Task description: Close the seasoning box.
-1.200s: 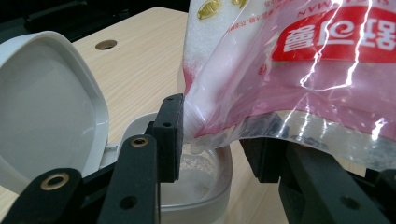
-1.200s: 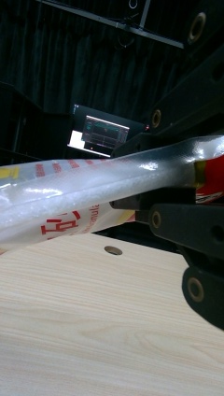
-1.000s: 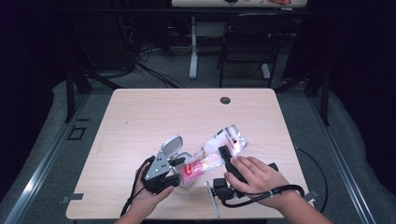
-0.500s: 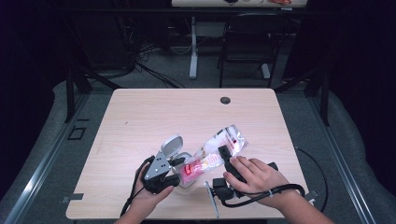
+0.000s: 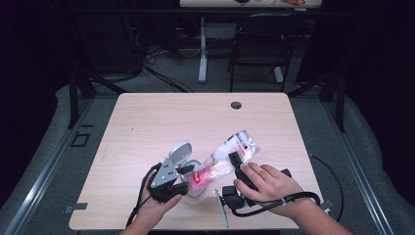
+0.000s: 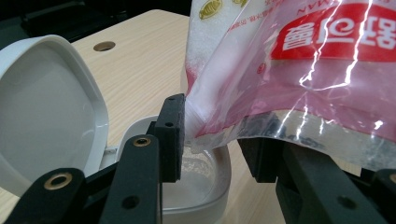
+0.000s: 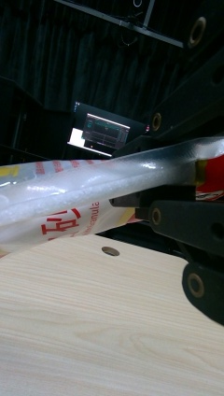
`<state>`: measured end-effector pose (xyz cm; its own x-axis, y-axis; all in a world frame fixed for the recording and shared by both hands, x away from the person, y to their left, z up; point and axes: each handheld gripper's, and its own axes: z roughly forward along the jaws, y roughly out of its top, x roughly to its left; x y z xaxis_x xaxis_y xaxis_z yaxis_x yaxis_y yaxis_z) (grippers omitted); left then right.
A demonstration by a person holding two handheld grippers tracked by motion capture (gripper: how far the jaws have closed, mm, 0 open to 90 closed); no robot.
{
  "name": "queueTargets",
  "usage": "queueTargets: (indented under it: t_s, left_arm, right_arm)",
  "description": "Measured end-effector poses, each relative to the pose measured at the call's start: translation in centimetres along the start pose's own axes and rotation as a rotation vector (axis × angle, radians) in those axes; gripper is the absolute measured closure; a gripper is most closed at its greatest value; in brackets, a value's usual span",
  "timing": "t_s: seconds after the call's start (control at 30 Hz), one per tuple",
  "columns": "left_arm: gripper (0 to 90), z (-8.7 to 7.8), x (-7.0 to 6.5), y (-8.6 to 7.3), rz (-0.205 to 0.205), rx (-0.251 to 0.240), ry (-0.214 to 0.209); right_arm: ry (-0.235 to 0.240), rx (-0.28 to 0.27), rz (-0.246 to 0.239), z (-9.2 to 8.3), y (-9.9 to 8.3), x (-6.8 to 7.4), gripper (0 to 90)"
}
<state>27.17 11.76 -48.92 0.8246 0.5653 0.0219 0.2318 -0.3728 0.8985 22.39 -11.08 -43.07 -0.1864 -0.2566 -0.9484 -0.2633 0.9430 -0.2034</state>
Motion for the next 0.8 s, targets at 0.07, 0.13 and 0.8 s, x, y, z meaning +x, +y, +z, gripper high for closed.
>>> queueTargets:
  t_s: [0.07, 0.13, 0.8]
  left_arm:
    - [63.2, -0.02, -0.07, 0.06, 0.0, -0.003, -0.004]
    - [63.2, -0.03, -0.13, 0.09, 0.003, -0.001, -0.003]
    - [63.6, 0.08, -0.52, 0.21, 0.012, -0.007, -0.021]
  right_arm:
    - [0.0, 0.002, -0.003, -0.12, -0.01, -0.13, 82.1]
    - [0.002, 0.007, -0.006, -0.23, 0.01, -0.23, 82.1]
    - [0.01, 0.004, -0.011, -0.62, -0.13, -0.4, 82.9]
